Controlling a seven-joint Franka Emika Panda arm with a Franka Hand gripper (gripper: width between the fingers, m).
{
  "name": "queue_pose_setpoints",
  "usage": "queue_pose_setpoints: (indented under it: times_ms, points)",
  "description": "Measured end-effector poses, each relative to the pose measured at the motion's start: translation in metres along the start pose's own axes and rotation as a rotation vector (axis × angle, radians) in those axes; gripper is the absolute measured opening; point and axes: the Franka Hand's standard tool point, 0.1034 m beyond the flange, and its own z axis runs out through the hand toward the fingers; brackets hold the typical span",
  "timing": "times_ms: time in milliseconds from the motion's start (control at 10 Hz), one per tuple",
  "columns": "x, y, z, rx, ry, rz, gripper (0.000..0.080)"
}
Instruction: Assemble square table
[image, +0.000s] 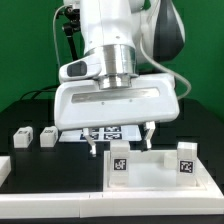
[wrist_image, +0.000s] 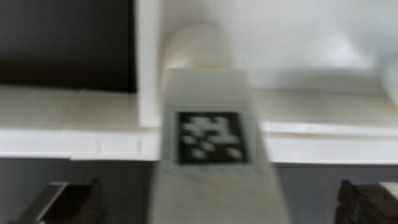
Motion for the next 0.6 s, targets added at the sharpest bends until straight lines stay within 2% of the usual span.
queue_pose_setpoints:
  times_ms: [200,400,500,600]
  points:
    - [0.0,-0.002,0.003,0.007,-0.015,0.036,0.0648]
    - [-0.004,-0.002,0.007,0.05,-0.153,0.043,0.0648]
    - [-0.01,-0.003,0.006,0.084,-0.27,0.045,0.0648]
    - [-0.008,0.004,0.006,0.099,-0.327,0.053,0.0648]
